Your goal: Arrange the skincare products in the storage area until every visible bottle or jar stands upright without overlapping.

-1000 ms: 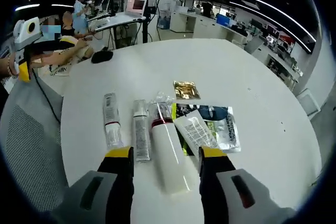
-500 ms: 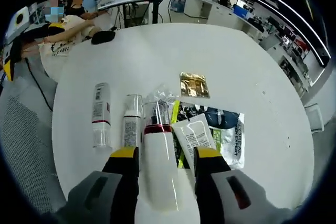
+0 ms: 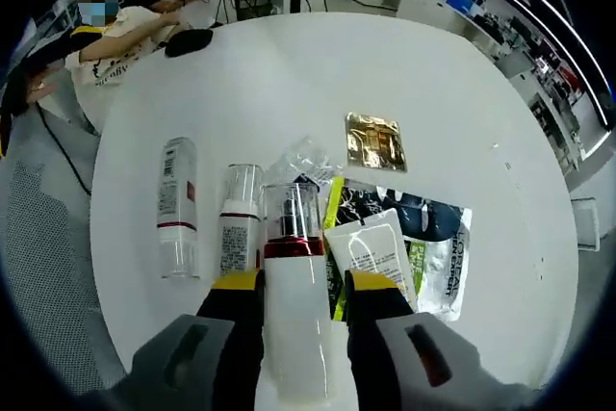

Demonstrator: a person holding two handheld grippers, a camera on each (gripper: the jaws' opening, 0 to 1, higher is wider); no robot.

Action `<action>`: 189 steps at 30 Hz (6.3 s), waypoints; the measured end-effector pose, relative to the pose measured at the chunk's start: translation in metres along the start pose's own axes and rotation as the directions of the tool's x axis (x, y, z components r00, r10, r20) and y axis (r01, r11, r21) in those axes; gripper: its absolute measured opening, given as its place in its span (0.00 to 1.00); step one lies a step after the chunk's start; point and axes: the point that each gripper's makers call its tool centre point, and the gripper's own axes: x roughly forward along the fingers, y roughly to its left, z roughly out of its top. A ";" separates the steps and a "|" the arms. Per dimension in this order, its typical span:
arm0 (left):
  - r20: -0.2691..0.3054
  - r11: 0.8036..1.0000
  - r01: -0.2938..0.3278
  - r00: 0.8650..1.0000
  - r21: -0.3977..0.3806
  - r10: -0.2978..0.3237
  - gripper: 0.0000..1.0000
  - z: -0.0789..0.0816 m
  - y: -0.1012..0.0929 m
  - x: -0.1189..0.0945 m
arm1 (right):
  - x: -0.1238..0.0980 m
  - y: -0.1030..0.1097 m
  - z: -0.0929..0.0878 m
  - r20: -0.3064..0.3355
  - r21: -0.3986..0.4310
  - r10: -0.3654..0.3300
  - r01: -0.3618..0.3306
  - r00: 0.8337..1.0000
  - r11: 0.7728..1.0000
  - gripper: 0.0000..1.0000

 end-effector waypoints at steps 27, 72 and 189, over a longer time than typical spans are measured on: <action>-0.011 1.000 -0.021 1.000 0.007 0.021 0.88 -0.002 0.004 0.001 | 0.020 0.000 -0.007 -0.065 -0.012 0.014 -0.015 0.998 1.000 0.29; -0.026 0.973 0.212 0.977 0.093 -0.210 0.87 0.019 -0.065 0.021 | -0.098 0.037 -0.038 0.464 0.174 -0.088 0.006 0.881 0.985 0.27; -0.271 0.629 0.729 0.685 0.271 -0.677 0.24 0.013 -0.253 0.188 | -0.107 0.057 -0.107 0.565 -0.024 0.113 -0.120 0.818 0.992 0.28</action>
